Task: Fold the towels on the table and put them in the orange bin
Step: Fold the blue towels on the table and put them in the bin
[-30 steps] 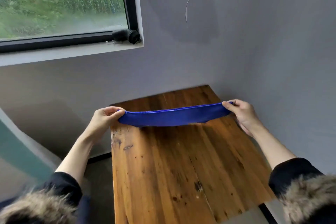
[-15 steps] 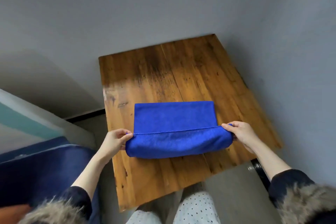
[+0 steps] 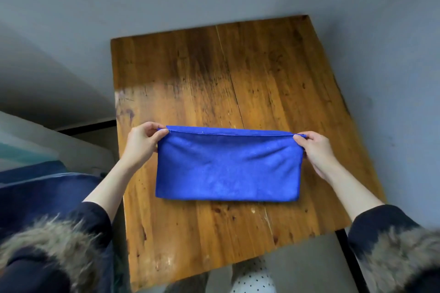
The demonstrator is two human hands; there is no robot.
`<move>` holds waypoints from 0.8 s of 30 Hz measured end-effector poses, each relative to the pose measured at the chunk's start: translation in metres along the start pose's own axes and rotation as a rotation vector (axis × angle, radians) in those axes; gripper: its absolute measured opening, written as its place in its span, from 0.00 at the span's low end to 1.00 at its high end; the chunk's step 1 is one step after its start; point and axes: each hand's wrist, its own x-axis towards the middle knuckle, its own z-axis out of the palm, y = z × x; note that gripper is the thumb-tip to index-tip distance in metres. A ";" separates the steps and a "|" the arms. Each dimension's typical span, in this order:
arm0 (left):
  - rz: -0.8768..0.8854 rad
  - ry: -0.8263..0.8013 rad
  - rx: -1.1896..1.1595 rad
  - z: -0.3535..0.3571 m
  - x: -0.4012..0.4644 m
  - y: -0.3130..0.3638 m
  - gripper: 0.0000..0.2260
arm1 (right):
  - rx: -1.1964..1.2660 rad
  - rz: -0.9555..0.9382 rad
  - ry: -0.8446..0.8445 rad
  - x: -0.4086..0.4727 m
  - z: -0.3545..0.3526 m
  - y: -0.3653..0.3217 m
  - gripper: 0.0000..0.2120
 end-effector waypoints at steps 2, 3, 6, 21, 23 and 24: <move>0.003 0.010 0.023 0.003 0.007 -0.002 0.05 | 0.019 0.009 0.005 0.007 0.004 0.002 0.03; 0.007 0.015 0.030 0.005 0.010 -0.002 0.05 | 0.026 0.009 0.015 0.009 0.006 0.003 0.03; 0.016 0.040 0.041 0.009 0.016 -0.006 0.05 | 0.044 0.002 0.049 0.015 0.012 0.007 0.04; 0.071 0.322 0.386 0.030 0.033 -0.028 0.10 | -0.383 -0.187 0.413 0.025 0.034 0.019 0.14; 0.227 0.357 0.553 0.042 0.017 -0.022 0.14 | -0.515 -0.430 0.379 0.004 0.046 0.022 0.16; 0.316 0.325 0.635 0.052 0.006 -0.020 0.16 | -0.620 -0.544 0.303 -0.007 0.055 0.025 0.18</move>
